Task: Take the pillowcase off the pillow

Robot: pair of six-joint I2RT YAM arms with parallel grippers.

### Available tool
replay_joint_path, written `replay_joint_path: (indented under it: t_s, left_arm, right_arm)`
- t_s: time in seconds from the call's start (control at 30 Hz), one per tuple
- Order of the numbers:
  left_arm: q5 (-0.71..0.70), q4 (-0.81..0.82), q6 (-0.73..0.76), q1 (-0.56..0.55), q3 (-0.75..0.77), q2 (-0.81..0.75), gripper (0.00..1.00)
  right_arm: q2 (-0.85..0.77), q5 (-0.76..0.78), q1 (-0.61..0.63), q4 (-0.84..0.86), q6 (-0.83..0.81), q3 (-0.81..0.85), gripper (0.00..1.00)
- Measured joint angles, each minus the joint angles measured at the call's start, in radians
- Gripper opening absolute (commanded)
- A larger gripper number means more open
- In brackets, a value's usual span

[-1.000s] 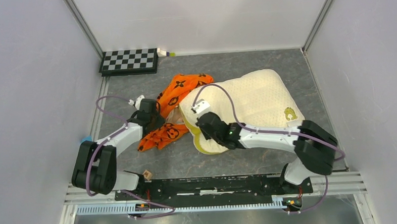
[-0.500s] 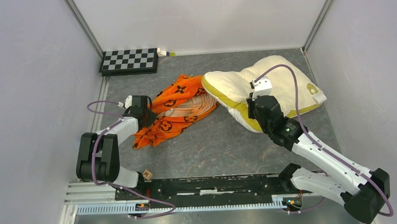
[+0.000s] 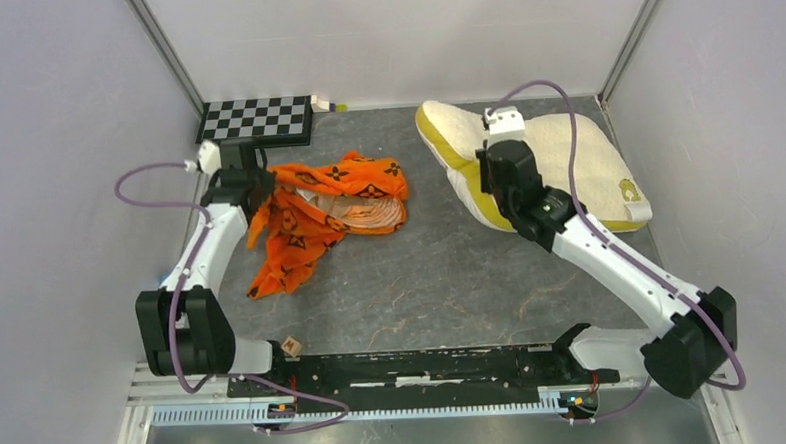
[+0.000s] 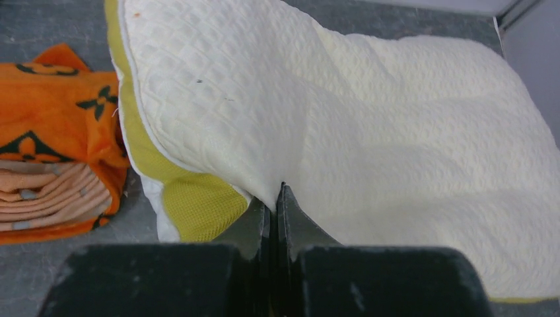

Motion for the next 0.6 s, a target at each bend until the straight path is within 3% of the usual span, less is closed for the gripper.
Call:
replay_joint_path:
  t_s: [0.2, 0.23, 0.27, 0.3, 0.33, 0.37, 0.4, 0.5, 0.6]
  left_arm:
    - [0.105, 0.002, 0.069, 0.001, 0.365, 0.102, 0.02]
    - [0.125, 0.006, 0.071, -0.003, 0.418, 0.119, 0.02]
    - [0.138, 0.009, 0.073, -0.009, 0.475, 0.142, 0.03]
    - [0.154, 0.012, 0.075, -0.015, 0.531, 0.169, 0.13]
    - [0.174, 0.012, 0.078, -0.022, 0.595, 0.203, 0.40]
    - [0.188, 0.019, 0.083, -0.027, 0.641, 0.232, 0.60]
    - [0.207, 0.019, 0.093, -0.034, 0.695, 0.268, 0.73]
    - [0.280, 0.025, 0.111, -0.048, 0.834, 0.365, 0.91]
    - [0.305, 0.006, 0.144, -0.061, 0.834, 0.370, 1.00]
  right_arm:
    - [0.159, -0.080, -0.014, -0.015, -0.045, 0.252, 0.00]
    - [0.192, -0.091, -0.017, -0.021, -0.051, 0.310, 0.02]
    - [0.237, -0.109, -0.019, -0.035, -0.057, 0.394, 0.13]
    - [0.277, -0.126, -0.021, -0.040, -0.061, 0.467, 0.38]
    - [0.314, -0.151, -0.022, -0.037, -0.066, 0.530, 0.74]
    - [0.340, -0.175, -0.023, -0.034, -0.066, 0.578, 0.94]
    - [0.363, -0.216, -0.023, -0.021, -0.069, 0.620, 0.98]
    - [0.373, -0.315, -0.021, 0.015, -0.080, 0.652, 0.98]
    - [0.329, -0.360, -0.018, 0.064, -0.080, 0.573, 0.98]
